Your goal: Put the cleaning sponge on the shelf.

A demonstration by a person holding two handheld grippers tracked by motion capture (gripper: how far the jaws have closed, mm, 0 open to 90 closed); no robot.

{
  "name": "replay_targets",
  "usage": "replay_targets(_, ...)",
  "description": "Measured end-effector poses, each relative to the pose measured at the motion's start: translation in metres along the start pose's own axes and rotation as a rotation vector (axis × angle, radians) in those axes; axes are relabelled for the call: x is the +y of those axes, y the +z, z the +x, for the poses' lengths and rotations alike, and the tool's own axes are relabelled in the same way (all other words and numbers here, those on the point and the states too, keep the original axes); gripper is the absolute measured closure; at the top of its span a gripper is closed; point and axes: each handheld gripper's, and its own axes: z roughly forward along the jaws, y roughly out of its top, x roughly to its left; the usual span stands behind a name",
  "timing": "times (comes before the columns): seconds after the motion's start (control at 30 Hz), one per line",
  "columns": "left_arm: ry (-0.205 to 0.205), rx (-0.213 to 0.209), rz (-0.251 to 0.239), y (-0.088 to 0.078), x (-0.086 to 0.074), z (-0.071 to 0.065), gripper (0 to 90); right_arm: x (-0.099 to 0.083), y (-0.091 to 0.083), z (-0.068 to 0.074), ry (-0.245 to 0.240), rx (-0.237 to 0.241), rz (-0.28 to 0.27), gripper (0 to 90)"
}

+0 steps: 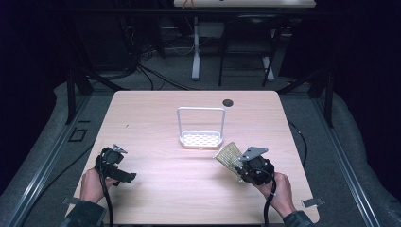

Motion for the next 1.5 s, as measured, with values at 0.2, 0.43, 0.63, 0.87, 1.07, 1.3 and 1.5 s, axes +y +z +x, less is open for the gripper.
replay_targets(0.2,0.000,0.000,-0.002,0.000,0.000,0.000,1.3,0.007,0.004,0.003,-0.011,0.008,-0.007,66.6)
replay_targets(0.43,0.001,0.000,-0.002,0.000,0.000,0.000,1.3,0.015,0.010,0.006,-0.020,0.015,-0.012,66.6)
replay_targets(0.63,0.000,0.000,-0.003,0.000,0.000,0.000,1.3,0.022,0.014,0.007,-0.030,0.022,-0.014,66.5)
replay_targets(0.87,0.000,0.000,-0.004,-0.001,0.000,0.000,1.3,0.028,0.017,0.008,-0.034,0.026,-0.019,66.5)
replay_targets(1.07,0.002,-0.002,-0.005,-0.001,0.000,0.000,1.3,0.032,0.019,0.009,-0.038,0.024,-0.030,66.5)
replay_targets(1.3,0.002,-0.003,-0.008,-0.001,0.001,-0.001,1.3,0.038,0.023,0.009,-0.038,0.027,-0.033,66.5)
replay_targets(1.5,-0.001,-0.003,-0.008,-0.001,0.000,0.000,1.3,0.045,0.028,0.009,-0.042,0.019,-0.042,66.5)
